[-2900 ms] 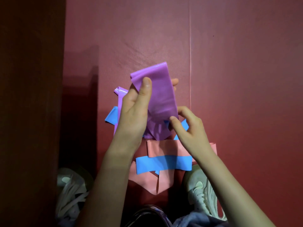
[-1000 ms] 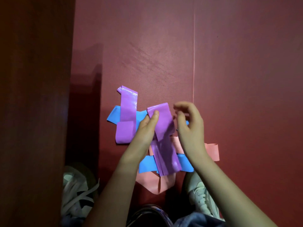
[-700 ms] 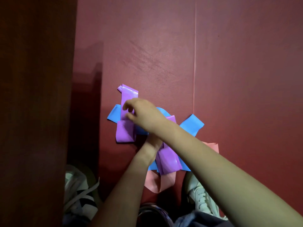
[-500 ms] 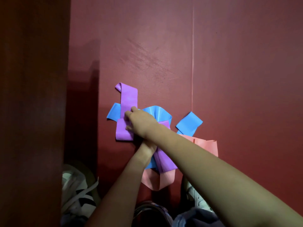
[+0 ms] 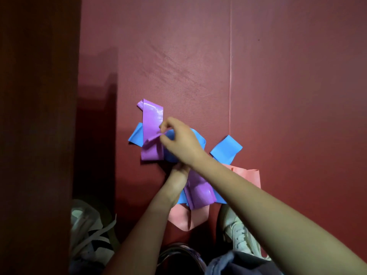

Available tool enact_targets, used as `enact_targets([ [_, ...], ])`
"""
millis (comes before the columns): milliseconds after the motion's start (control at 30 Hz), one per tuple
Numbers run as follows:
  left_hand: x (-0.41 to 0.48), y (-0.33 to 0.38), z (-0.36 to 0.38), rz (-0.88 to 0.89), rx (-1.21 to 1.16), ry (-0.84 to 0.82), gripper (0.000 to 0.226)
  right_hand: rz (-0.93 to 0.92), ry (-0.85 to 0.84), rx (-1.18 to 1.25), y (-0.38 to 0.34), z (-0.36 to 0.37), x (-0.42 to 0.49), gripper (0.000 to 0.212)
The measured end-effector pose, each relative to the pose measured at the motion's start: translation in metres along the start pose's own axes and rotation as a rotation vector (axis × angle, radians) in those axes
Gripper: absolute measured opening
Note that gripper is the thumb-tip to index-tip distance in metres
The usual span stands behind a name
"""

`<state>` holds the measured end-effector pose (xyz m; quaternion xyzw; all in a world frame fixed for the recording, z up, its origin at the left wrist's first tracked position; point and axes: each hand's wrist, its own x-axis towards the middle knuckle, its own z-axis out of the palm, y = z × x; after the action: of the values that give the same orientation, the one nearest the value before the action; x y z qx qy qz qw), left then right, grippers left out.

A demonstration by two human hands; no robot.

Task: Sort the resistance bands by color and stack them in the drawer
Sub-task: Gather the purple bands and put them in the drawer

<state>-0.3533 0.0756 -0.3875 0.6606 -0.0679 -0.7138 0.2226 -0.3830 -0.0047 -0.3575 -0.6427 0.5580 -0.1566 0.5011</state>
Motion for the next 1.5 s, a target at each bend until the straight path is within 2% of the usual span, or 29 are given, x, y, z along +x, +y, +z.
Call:
enact_targets([
  [67, -0.003, 0.009, 0.003, 0.049, -0.070, 0.030, 0.036, -0.034, 0.071, 0.278, -0.009, -0.021, 0.000, 0.026],
  [167, -0.006, 0.015, 0.003, 0.064, -0.117, -0.039, 0.028, -0.005, 0.226, 0.583, -0.018, -0.057, 0.003, 0.031],
  [267, -0.010, 0.018, 0.000, 0.057, -0.083, -0.079, 0.030, 0.094, 0.329, 0.854, -0.025, -0.091, 0.005, 0.023],
  [333, -0.011, 0.022, 0.002, 0.084, -0.090, -0.100, 0.037, 0.137, 0.347, 0.923, -0.027, -0.108, 0.005, 0.016],
  [467, -0.008, 0.030, 0.005, 0.158, -0.106, -0.106, 0.027, 0.124, 0.326, 0.613, -0.023, -0.137, -0.009, 0.011],
  [567, -0.005, 0.041, 0.006, 0.190, -0.134, -0.084, 0.038, 0.122, 0.223, 0.314, -0.026, -0.150, -0.028, 0.021],
  [667, 0.000, 0.051, 0.007, 0.236, -0.153, -0.052, 0.042, 0.245, 0.082, 0.110, -0.026, -0.155, -0.051, 0.031],
  [767, -0.003, 0.059, 0.009, 0.297, -0.120, -0.051, 0.040, 0.291, -0.037, 0.254, -0.031, -0.143, -0.068, 0.030],
  [867, -0.005, 0.059, 0.007, 0.325, -0.108, -0.086, 0.026, 0.191, 0.161, 0.476, -0.027, -0.112, -0.064, 0.027],
  [933, -0.007, 0.059, 0.009, 0.312, -0.055, -0.138, 0.025, 0.166, 0.292, 0.536, -0.017, -0.087, -0.053, 0.027],
  [1100, -0.004, 0.059, 0.004, 0.324, -0.024, -0.133, 0.035, 0.218, 0.359, 0.453, 0.003, -0.050, -0.031, 0.025],
  [1200, 0.001, 0.056, -0.002, 0.270, -0.099, -0.076, 0.054, 0.221, 0.372, 0.374, 0.007, -0.041, -0.024, 0.027],
  [1300, -0.002, 0.057, 0.003, 0.272, -0.144, -0.216, 0.071, 0.211, 0.386, 0.295, 0.009, -0.038, -0.023, 0.027],
  [1333, -0.005, 0.058, 0.004, 0.272, -0.146, -0.219, 0.068, 0.202, 0.382, 0.276, 0.009, -0.037, -0.023, 0.027],
  [1433, -0.005, 0.059, 0.003, 0.366, -0.121, -0.174, 0.035, 0.169, 0.363, 0.260, 0.008, -0.038, -0.024, 0.028],
  [1500, -0.004, 0.060, 0.001, 0.412, -0.109, -0.181, 0.029, 0.157, 0.365, 0.263, 0.007, -0.040, -0.024, 0.029],
])
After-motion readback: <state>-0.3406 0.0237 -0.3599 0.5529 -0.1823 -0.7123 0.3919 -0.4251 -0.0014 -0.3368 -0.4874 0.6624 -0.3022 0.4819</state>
